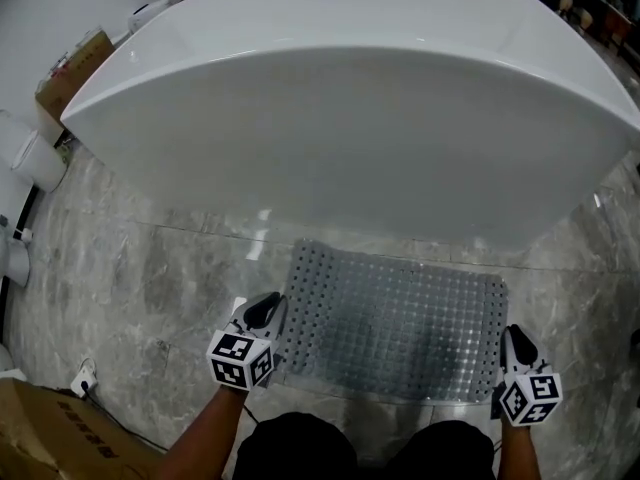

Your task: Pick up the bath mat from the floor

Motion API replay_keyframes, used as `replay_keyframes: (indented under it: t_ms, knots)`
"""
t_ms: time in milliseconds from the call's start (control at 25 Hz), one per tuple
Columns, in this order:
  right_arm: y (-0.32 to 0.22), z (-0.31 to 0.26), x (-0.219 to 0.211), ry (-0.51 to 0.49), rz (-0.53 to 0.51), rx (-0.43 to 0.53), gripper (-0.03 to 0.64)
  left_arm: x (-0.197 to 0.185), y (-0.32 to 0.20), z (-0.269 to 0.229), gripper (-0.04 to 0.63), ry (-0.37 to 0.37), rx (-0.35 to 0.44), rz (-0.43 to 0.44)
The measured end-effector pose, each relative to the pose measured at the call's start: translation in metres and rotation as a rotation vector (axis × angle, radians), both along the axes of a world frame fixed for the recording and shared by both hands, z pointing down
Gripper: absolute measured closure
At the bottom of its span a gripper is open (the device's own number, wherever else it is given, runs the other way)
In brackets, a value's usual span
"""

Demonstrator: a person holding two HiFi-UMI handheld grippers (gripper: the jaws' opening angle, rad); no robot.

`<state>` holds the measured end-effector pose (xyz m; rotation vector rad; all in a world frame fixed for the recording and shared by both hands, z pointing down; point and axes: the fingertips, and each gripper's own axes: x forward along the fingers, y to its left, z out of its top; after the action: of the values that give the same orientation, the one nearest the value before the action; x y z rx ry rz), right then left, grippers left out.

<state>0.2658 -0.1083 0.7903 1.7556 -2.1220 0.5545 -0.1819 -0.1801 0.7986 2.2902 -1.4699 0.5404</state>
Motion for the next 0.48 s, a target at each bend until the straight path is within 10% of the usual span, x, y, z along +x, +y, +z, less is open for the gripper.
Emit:
replay_keyframes:
  t_ms: [480]
  knots:
    - [-0.002,0.095,0.016,0.014,-0.023,-0.16,0.429,-0.007,-0.003,0.09,0.378,-0.022,-0.177,-0.007]
